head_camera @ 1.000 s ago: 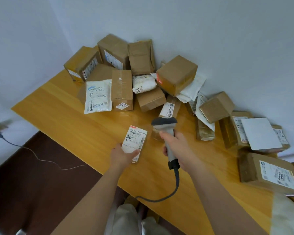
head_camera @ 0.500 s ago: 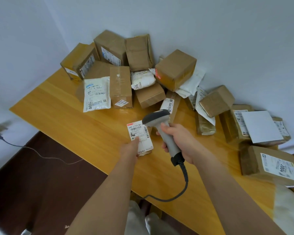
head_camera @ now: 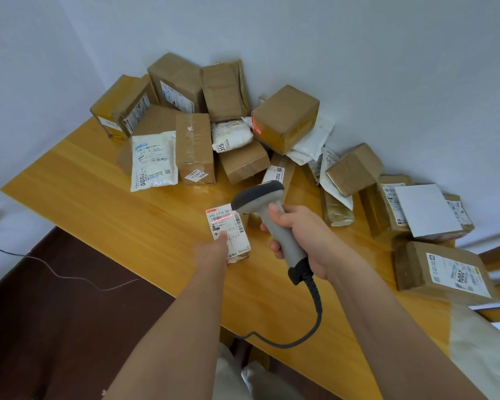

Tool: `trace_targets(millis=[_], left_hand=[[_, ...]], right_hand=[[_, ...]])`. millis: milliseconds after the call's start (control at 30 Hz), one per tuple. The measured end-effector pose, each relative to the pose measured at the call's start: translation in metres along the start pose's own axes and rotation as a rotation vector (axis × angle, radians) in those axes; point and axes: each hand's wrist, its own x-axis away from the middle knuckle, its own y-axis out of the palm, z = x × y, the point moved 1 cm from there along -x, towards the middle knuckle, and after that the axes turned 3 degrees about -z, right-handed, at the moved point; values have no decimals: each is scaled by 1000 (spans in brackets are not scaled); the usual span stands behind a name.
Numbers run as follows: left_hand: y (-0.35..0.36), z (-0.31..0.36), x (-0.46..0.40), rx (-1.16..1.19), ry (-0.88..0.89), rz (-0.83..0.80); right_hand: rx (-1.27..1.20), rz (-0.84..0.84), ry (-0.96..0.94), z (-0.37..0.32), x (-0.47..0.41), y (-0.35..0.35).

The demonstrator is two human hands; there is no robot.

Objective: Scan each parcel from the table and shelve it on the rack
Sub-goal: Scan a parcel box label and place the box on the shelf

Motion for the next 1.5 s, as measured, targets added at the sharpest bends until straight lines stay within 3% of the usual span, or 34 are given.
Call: trace_targets(millis=[567, 667, 833, 967, 1133, 1300, 1500], left_hand=[[-8, 12, 7, -122, -71, -96], [-17, 18, 1, -279, -120, -195], [-41, 19, -11, -333, -55, -315], [-64, 7, -7, -229, -36, -389], [-110, -14, 19, 51, 47, -343], [-181, -42, 74, 431, 236, -280], [-306, -95, 165, 748, 443, -160]], right_hand=[[-190, -9, -18, 3, -2, -1], [-95, 17, -20, 20, -27, 6], [-124, 18, 104, 63, -68, 30], [-125, -38, 125, 83, -73, 52], [-110, -145, 58, 82, -55, 73], [-79, -366, -22, 82, -19, 122], [34, -705, -87, 104, 63, 234]])
